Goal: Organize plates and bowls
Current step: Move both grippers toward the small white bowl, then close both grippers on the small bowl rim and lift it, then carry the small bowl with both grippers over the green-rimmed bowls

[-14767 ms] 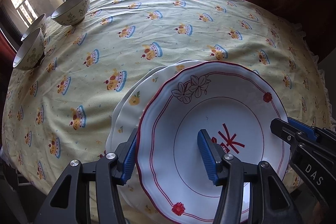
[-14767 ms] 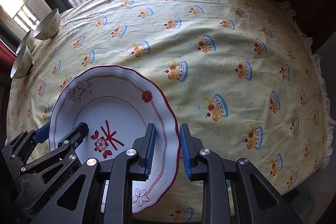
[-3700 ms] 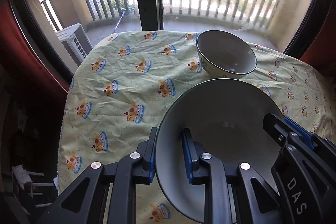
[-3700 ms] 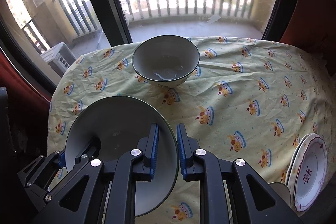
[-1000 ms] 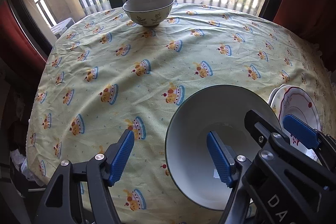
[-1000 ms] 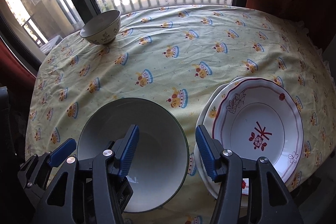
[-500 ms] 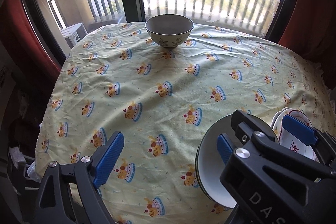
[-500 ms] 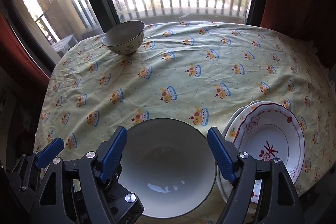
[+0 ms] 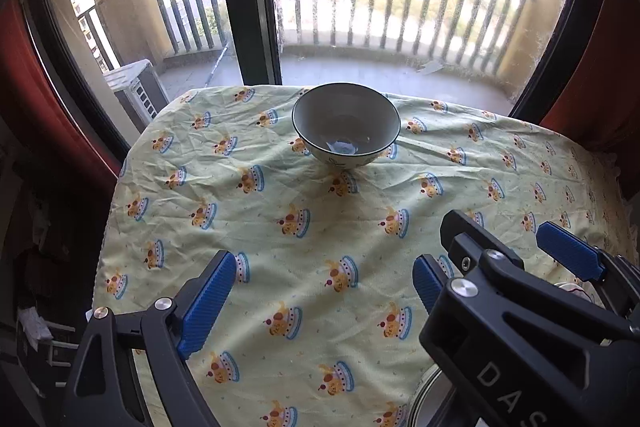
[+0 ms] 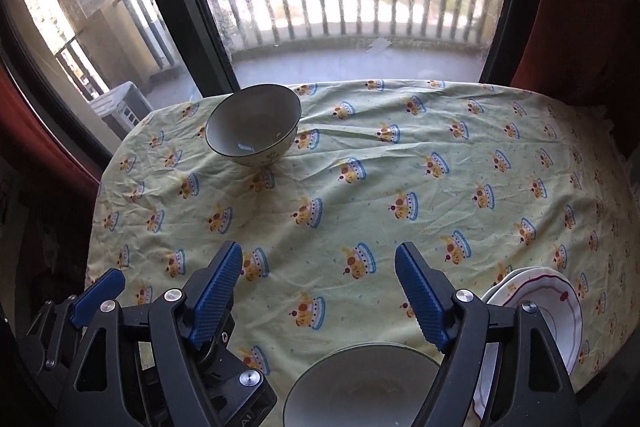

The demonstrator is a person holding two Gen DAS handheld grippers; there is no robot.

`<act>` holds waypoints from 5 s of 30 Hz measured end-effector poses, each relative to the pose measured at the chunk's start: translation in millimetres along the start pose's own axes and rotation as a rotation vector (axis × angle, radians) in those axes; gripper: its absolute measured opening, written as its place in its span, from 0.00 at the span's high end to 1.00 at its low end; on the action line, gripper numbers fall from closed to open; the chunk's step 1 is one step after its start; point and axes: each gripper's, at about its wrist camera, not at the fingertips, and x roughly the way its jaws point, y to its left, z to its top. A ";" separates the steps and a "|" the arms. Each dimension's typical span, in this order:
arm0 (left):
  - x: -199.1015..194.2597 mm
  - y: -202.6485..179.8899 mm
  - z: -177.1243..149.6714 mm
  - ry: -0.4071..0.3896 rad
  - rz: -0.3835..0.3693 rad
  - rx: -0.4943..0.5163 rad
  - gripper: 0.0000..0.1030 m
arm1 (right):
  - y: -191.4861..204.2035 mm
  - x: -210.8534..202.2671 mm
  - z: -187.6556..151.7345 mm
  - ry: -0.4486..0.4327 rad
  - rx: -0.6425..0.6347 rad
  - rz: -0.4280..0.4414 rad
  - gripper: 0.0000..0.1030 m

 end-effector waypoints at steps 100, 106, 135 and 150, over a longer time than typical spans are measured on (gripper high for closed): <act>25.5 -4.1 57.3 -0.086 -0.027 0.073 0.79 | -4.6 15.3 59.9 -0.100 0.129 -0.049 0.79; 2.8 -15.7 33.3 -0.099 -0.021 0.057 0.79 | -18.9 -11.1 38.7 -0.114 0.112 -0.038 0.79; -24.3 -81.3 -96.4 -0.038 -0.020 0.055 0.78 | -102.7 -55.0 -89.0 -0.065 0.045 -0.051 0.79; -8.7 -75.0 -121.3 0.063 0.026 0.029 0.78 | -99.7 -33.0 -111.6 0.035 0.013 -0.016 0.79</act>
